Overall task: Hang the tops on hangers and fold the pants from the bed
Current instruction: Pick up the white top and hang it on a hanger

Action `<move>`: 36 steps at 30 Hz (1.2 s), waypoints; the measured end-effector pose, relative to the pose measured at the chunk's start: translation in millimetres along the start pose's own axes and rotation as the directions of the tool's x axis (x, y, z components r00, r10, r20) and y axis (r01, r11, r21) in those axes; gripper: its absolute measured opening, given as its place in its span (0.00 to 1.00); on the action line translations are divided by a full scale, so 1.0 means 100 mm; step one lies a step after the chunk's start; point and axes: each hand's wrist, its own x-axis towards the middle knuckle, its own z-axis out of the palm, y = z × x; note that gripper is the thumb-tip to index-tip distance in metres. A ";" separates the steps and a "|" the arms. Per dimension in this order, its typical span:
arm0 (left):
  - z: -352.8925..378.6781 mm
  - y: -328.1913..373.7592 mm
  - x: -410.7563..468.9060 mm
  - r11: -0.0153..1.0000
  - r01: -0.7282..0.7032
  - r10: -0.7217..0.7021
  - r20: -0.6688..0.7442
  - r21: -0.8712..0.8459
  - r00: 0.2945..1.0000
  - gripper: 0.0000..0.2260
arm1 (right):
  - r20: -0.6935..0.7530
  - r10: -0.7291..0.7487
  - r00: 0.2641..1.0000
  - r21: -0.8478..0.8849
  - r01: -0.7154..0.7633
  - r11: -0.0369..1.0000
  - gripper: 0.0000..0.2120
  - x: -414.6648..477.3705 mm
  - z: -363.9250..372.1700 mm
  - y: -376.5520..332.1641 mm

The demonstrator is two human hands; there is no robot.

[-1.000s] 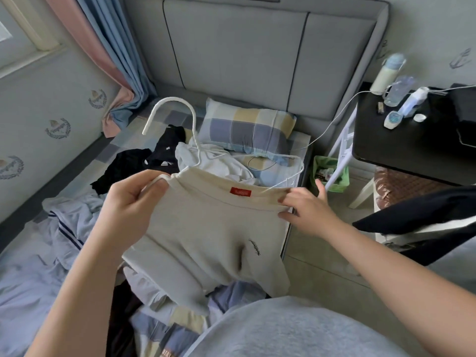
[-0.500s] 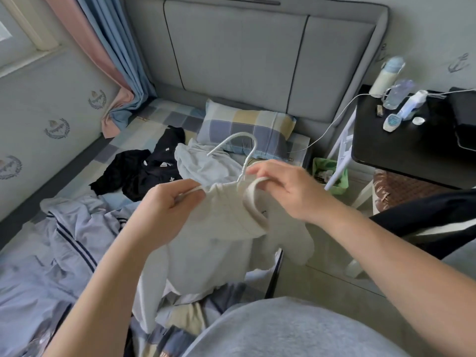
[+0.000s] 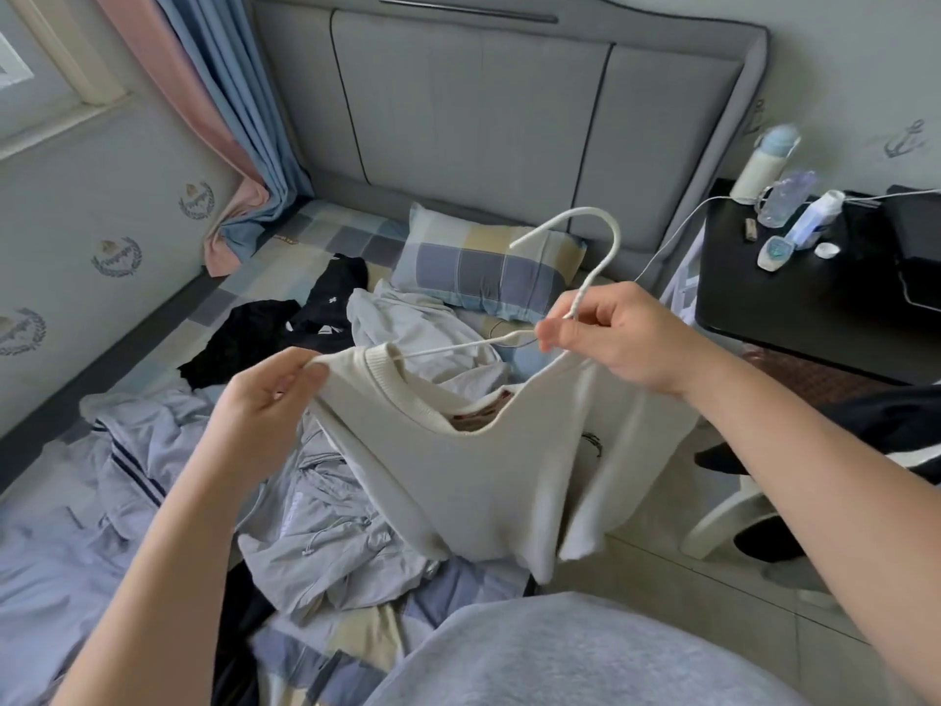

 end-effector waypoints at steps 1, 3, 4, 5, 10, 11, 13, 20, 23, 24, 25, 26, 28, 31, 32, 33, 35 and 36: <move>0.02 0.02 -0.01 1.000 0.000 0.000 0.004 -0.007 1.000 0.08 | -0.002 0.012 1.000 -0.025 -0.012 1.000 0.17 0.01 0.01 0.01; 0.04 0.05 -0.02 1.000 -0.006 0.006 0.008 -0.026 1.000 0.09 | -0.001 0.026 1.000 -0.086 -0.026 0.996 0.16 0.02 0.01 0.01; 0.03 0.06 -0.03 0.999 -0.022 0.022 0.010 -0.031 1.000 0.10 | 0.004 0.027 1.000 -0.128 -0.027 0.991 0.16 0.03 0.00 0.00; 0.02 0.07 -0.04 0.999 -0.041 0.041 0.011 -0.033 0.999 0.12 | 0.008 0.027 1.000 -0.167 -0.025 0.986 0.16 0.04 0.00 0.00; -0.13 0.10 -0.05 0.997 -0.067 0.065 -0.032 -0.036 0.997 0.14 | 0.021 0.021 1.000 -0.171 -0.017 0.985 0.17 0.11 0.08 -0.09; -0.18 0.10 -0.05 0.997 -0.068 0.067 -0.048 -0.032 0.997 0.14 | 0.023 0.008 1.000 -0.167 -0.004 0.986 0.17 0.13 0.10 -0.13; -0.25 0.11 -0.06 0.996 -0.082 0.080 -0.071 -0.025 0.994 0.15 | 0.013 -0.025 1.000 -0.149 0.027 0.988 0.17 0.21 0.12 -0.21; -0.53 0.13 -0.13 0.984 -0.169 0.175 -0.136 0.052 0.975 0.16 | 0.014 -0.096 0.995 -0.132 0.097 0.986 0.16 0.45 0.22 -0.41; -0.68 0.12 -0.16 0.982 -0.168 0.179 -0.129 0.089 0.975 0.14 | 0.030 -0.127 0.991 -0.119 0.130 0.984 0.16 0.51 0.28 -0.48; -0.72 0.10 -0.16 0.982 -0.151 0.165 -0.129 0.113 0.978 0.15 | 0.035 -0.138 0.990 -0.116 0.141 0.983 0.16 0.54 0.30 -0.50; -0.75 0.08 -0.17 0.982 -0.132 0.150 -0.133 0.136 0.980 0.16 | 0.049 -0.147 0.988 -0.116 0.152 0.981 0.16 0.56 0.33 -0.51; -0.77 0.06 -0.18 0.982 -0.117 0.138 -0.146 0.149 0.980 0.19 | 0.071 -0.156 0.985 -0.119 0.163 0.979 0.16 0.58 0.35 -0.52; -0.80 0.03 -0.22 0.987 -0.107 0.129 -0.191 0.120 0.973 0.21 | 0.122 -0.164 0.979 -0.114 0.178 0.977 0.15 0.60 0.39 -0.51; -0.82 -0.01 -0.29 0.994 -0.110 0.111 -0.241 0.016 0.964 0.19 | 0.190 -0.125 0.974 -0.097 0.145 0.985 0.15 0.63 0.40 -0.49; -0.82 -0.02 -0.31 0.992 -0.121 0.111 -0.240 -0.027 0.964 0.18 | 0.217 -0.105 0.971 -0.098 0.129 0.987 0.16 0.64 0.40 -0.48; -0.82 -0.02 -0.32 0.987 -0.143 0.124 -0.226 -0.072 0.966 0.17 | 0.243 -0.087 0.966 -0.106 0.116 0.988 0.17 0.64 0.41 -0.46; -0.81 0.01 -0.35 0.975 -0.187 0.163 -0.182 -0.123 0.970 0.16 | 0.267 -0.062 0.962 -0.118 0.096 0.988 0.19 0.64 0.46 -0.40; -0.81 0.02 -0.35 0.973 -0.193 0.173 -0.153 -0.127 0.973 0.15 | 0.255 -0.064 0.965 -0.105 0.094 0.990 0.19 0.64 0.48 -0.38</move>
